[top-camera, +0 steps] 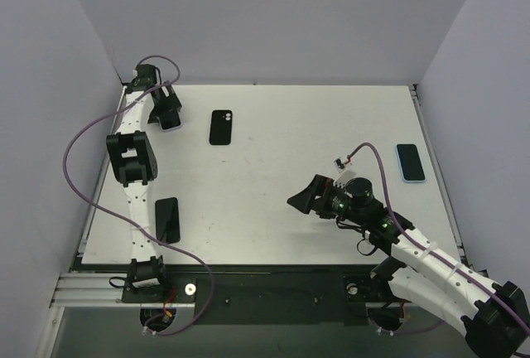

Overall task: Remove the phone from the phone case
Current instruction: Pick up the phone at the center of the board.

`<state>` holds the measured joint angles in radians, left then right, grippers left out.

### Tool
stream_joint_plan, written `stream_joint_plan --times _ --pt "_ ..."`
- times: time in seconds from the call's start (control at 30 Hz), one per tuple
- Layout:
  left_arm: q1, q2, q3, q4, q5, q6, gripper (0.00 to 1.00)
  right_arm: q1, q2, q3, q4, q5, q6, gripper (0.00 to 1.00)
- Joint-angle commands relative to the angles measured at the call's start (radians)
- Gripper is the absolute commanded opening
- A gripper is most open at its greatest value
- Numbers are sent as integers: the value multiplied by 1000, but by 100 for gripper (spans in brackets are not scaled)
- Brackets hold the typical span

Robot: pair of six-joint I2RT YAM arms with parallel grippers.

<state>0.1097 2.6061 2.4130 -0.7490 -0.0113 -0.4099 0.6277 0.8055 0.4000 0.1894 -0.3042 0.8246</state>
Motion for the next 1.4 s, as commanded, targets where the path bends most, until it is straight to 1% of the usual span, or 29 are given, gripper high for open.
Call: stream_joint_plan --times 0.0,0.17,0.23,0.3,0.33,0.37,0.4,0.43,0.47,0.5,0.53,0.57,0.63,0.67,0.77,0.93,0.97,1.03,1.07,1.1,1.13,1.17,1.2,1.23,1.27,1.3,1.33,1.37 --pt "-54 43 87 -88 -151 28 97 -10 -28 -6 8 7 1 85" --pt "-84 63 90 -115 -251 131 97 -11 -25 -3 15 -1 2 85" --pt "-79 71 89 -128 -250 132 97 -11 -26 -6 13 4 5 85" --pt "-64 86 89 -144 -230 123 95 -11 -29 -6 15 5 7 84" --pt "-53 94 90 -153 -219 123 88 -14 -32 -7 15 5 10 85" --pt "-48 101 92 -159 -193 126 84 -14 -34 -9 13 7 10 85" --pt "-42 107 92 -161 -188 131 77 -13 -35 -10 12 8 10 85" --pt "-42 118 98 -168 -176 150 73 -16 -37 -10 7 11 10 85" --pt "-42 121 104 -174 -164 163 66 -17 -34 -10 2 13 10 85" --pt "-42 124 112 -179 -148 186 55 -19 -34 -9 2 13 10 85" --pt "-42 123 112 -178 -142 192 49 -19 -31 -10 -1 14 10 85" --pt "-42 109 110 -174 -130 200 30 -19 -28 -6 -4 16 10 85" --pt "-47 71 92 -159 -137 198 2 -20 -17 3 -11 19 7 85" --pt "-50 48 63 -150 -148 198 0 -20 -9 17 -27 23 5 84" --pt "-54 -84 -23 -92 -174 184 0 -25 -3 40 -60 33 -11 84" --pt "-54 -254 -155 -90 -226 45 0 -26 -11 54 -97 56 -19 84" --pt "-53 -273 -170 -108 -220 24 0 -29 -11 53 -99 57 -12 84" --pt "-53 -334 -259 -112 -194 -39 0 -29 -8 49 -96 54 -2 83" --pt "-53 -400 -343 -98 -162 -74 0 -28 -8 49 -96 54 -2 83" --pt "-53 -437 -414 -40 -141 -93 0 -28 -8 51 -99 54 -8 83" --pt "-51 -527 -562 52 -74 -136 0 -26 -8 56 -103 56 -15 83" --pt "-48 -567 -628 110 -37 -154 0 -25 -3 60 -116 65 -33 83" --pt "-44 -646 -754 187 34 -215 0 -22 -3 69 -125 73 -42 83" --pt "-42 -679 -799 213 68 -246 0 -17 4 83 -140 92 -67 83" --pt "-41 -740 -880 249 138 -294 0 -16 12 94 -146 103 -80 83" --pt "-42 -773 -915 272 170 -332 0 -4 29 112 -153 115 -103 83" --pt "-50 -844 -1012 352 239 -401 0 3 43 123 -153 125 -125 83" --pt "-54 -888 -1101 379 263 -474 0 30 70 153 -157 157 -131 83"
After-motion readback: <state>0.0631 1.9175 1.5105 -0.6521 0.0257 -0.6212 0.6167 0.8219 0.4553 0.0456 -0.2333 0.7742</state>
